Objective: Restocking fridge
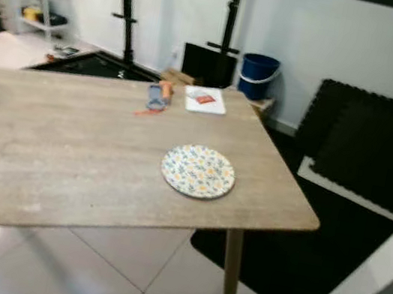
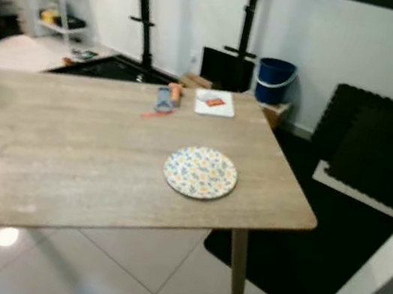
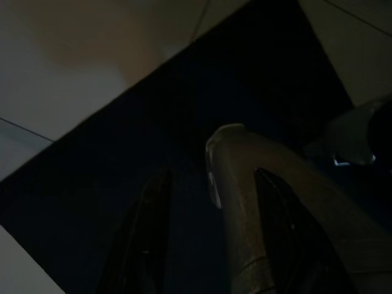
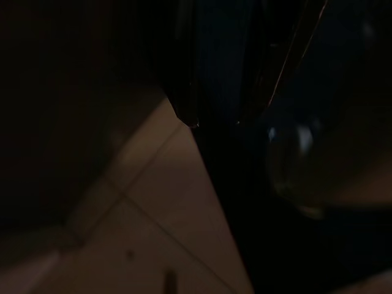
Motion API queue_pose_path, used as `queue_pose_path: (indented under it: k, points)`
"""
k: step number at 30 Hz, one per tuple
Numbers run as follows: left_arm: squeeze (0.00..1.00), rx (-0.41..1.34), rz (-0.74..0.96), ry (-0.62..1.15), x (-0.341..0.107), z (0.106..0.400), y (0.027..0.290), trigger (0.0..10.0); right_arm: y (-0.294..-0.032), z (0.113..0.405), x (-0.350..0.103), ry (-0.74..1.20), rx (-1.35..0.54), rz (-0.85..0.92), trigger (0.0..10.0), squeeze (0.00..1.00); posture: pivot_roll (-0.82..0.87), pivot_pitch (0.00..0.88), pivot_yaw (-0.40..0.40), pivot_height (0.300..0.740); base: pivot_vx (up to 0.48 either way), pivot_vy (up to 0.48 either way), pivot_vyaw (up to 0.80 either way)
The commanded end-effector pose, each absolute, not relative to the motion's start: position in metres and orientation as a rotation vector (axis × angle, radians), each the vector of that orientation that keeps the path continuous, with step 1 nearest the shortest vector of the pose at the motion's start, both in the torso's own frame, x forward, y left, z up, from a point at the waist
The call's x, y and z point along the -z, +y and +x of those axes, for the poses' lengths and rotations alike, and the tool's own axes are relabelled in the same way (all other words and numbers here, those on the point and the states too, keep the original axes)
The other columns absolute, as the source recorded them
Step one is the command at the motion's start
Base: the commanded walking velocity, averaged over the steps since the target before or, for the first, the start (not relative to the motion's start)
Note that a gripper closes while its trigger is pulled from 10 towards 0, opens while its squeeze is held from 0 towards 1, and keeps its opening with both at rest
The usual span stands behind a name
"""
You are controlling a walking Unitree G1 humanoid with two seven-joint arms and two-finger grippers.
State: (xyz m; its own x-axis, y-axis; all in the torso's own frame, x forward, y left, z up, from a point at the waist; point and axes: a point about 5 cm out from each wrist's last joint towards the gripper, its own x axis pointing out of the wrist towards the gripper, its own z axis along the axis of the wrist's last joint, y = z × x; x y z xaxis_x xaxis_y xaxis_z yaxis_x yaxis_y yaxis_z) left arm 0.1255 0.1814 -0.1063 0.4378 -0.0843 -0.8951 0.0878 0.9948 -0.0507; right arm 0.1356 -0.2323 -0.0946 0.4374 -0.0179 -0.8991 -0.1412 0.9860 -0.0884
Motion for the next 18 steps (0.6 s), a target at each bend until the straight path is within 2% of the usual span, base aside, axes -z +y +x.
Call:
queue_pose_path:
  k: [1, 18]
  points:
    - [0.0, 0.097, 0.013, 1.14, 0.1084, 0.1182, 0.1855, 10.0, -0.2306, 0.1245, 0.0989, 1.153, -0.079, -0.16, 10.0, 0.0, -0.04, 0.017, -0.001, 0.74, 0.0, 0.0, 0.0]
    - [0.0, 0.089, 0.018, 1.141, 0.1088, 0.1174, 0.1843, 10.0, -0.2309, 0.1239, 0.0991, 1.154, -0.067, -0.159, 10.0, 0.0, -0.04, 0.023, -0.001, 0.74, 0.0, 0.0, 0.0]
